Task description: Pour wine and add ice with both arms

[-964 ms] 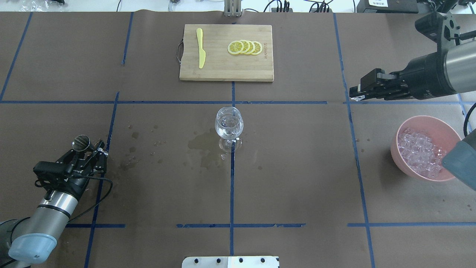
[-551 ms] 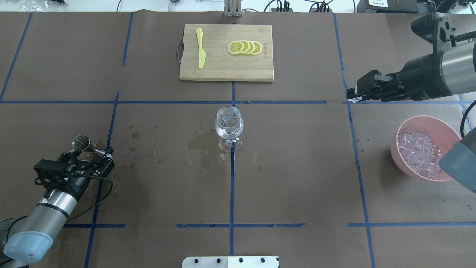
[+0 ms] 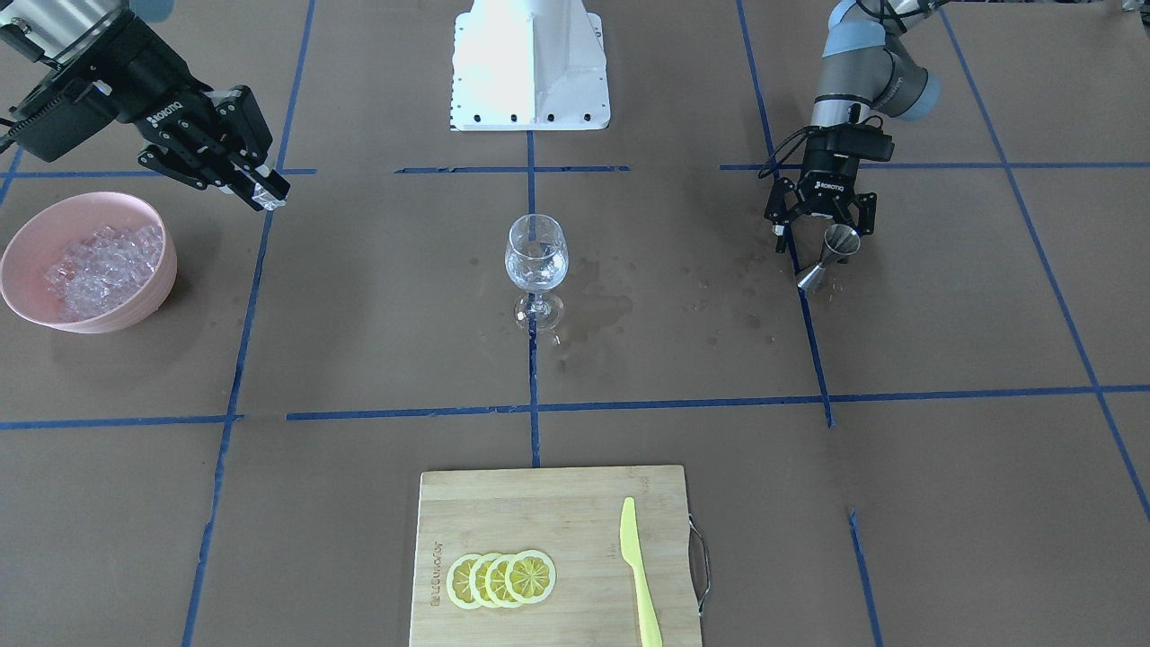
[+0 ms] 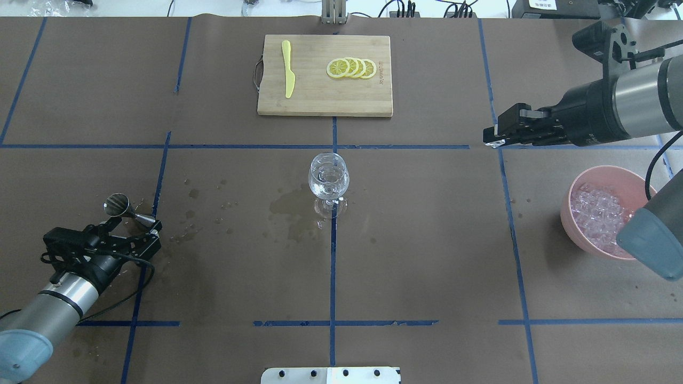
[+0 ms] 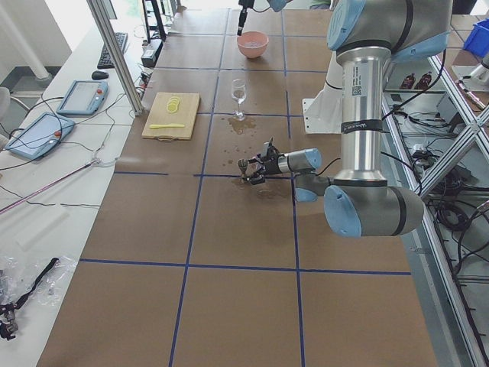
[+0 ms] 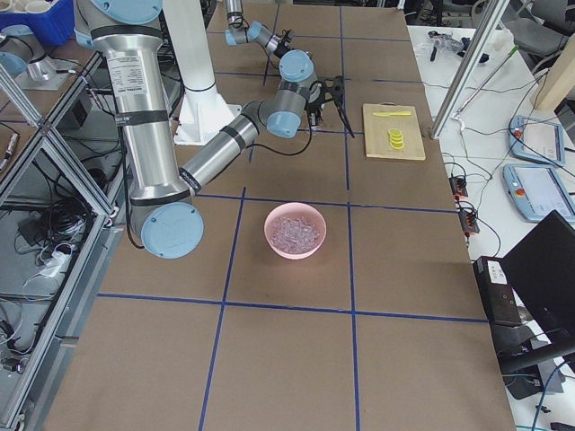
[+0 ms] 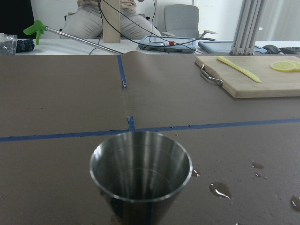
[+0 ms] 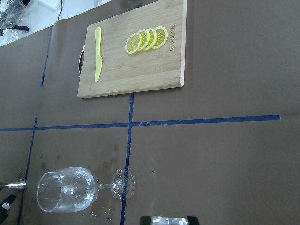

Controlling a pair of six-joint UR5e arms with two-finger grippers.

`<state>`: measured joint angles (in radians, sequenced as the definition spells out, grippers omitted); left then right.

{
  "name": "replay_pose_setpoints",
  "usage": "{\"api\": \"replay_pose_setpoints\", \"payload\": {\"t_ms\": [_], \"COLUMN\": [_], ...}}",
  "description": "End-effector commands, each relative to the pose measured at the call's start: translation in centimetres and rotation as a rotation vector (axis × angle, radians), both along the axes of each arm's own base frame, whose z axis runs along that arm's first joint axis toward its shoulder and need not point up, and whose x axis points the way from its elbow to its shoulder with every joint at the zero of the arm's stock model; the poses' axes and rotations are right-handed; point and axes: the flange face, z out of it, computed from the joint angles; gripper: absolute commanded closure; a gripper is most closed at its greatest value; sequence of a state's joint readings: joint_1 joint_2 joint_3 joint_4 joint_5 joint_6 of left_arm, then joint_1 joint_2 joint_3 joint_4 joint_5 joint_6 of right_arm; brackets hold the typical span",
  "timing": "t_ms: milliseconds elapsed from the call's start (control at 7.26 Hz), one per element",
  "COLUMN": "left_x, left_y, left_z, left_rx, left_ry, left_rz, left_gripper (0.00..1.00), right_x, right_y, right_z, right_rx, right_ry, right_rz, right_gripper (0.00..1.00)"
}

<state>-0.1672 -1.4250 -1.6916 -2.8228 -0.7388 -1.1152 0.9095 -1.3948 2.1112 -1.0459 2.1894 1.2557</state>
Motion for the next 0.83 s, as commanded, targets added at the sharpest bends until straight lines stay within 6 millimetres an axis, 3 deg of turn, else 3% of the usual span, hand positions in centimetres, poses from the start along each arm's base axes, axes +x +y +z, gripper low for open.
{"api": "replay_pose_setpoints", "payload": {"t_ms": [0, 275, 413, 551, 688], "left_x": [-4.2, -3.1, -2.8, -3.4, -5.5], "left_y": [1.3, 2.2, 2.6, 3.2, 4.0], "left_z": [-0.9, -2.0, -3.0, -3.8, -5.0], "left_rx": [-0.034, -0.108, -0.140, -0.197, -0.230], "left_ry": [-0.015, -0.011, -0.028, -0.009, -0.026], "left_rz": [0.074, 0.196, 0.245, 0.284, 0.334], "left_gripper": [0.00, 0.00, 0.00, 0.00, 0.00], "right_x": [-1.6, -3.3, -5.3, -6.5, -8.2], "right_y": [0.2, 1.0, 1.3, 0.7, -0.1], "right_z": [-1.6, -2.2, -3.1, -5.1, -8.9], "right_rx": [0.006, 0.019, 0.035, 0.029, 0.012], "right_ry": [-0.023, -0.027, -0.030, -0.018, -0.001], "right_rz": [-0.016, -0.038, -0.041, -0.039, -0.050], "right_gripper": [1.00, 1.00, 1.00, 1.00, 1.00]}}
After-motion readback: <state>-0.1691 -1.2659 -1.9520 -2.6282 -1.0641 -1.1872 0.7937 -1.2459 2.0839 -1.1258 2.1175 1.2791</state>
